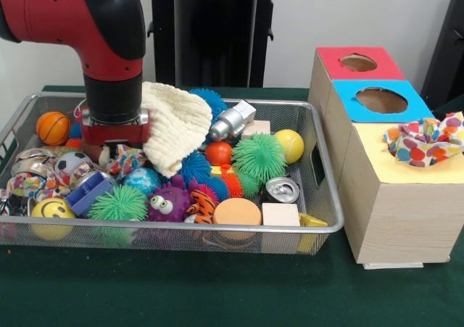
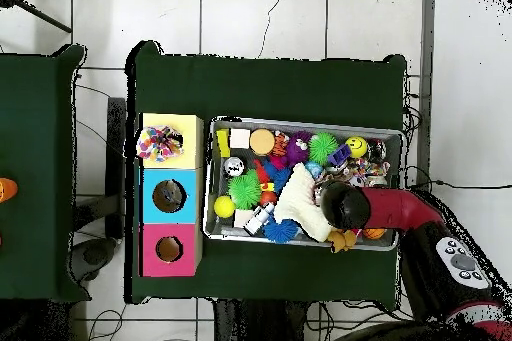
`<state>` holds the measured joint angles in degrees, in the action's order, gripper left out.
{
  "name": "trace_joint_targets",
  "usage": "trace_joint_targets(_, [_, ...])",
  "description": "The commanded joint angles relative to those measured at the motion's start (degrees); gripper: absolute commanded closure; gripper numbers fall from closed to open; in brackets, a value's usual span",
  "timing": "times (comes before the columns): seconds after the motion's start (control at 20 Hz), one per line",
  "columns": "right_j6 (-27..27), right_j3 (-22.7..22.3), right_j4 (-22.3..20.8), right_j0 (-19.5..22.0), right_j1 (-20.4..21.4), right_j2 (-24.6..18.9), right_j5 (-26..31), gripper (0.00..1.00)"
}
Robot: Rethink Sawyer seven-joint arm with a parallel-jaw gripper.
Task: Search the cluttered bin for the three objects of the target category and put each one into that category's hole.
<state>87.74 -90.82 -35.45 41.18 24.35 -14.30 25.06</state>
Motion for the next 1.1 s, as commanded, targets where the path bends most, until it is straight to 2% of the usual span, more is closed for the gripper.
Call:
trace_joint_targets(0.05, [-4.6, -0.8, 2.7, 2.8, 0.7, -3.7, 9.6, 1.00])
trace_joint_targets(0.3, [-5.0, 1.6, 3.5, 2.1, 0.1, -3.7, 11.9, 1.00])
trace_joint_targets(0.55, [-5.3, -1.3, 6.1, 1.0, 8.5, -4.3, 16.5, 1.00])
trace_joint_targets(0.8, [-4.5, -4.9, 7.8, 1.2, 14.3, -5.4, 16.7, 1.00])
trace_joint_targets(0.9, [-3.8, -5.7, 9.1, 1.1, 15.4, -5.1, 18.9, 1.00])
trace_joint_targets(1.1, [-5.1, -6.5, 10.5, 3.4, 14.2, -7.9, 16.6, 1.00])
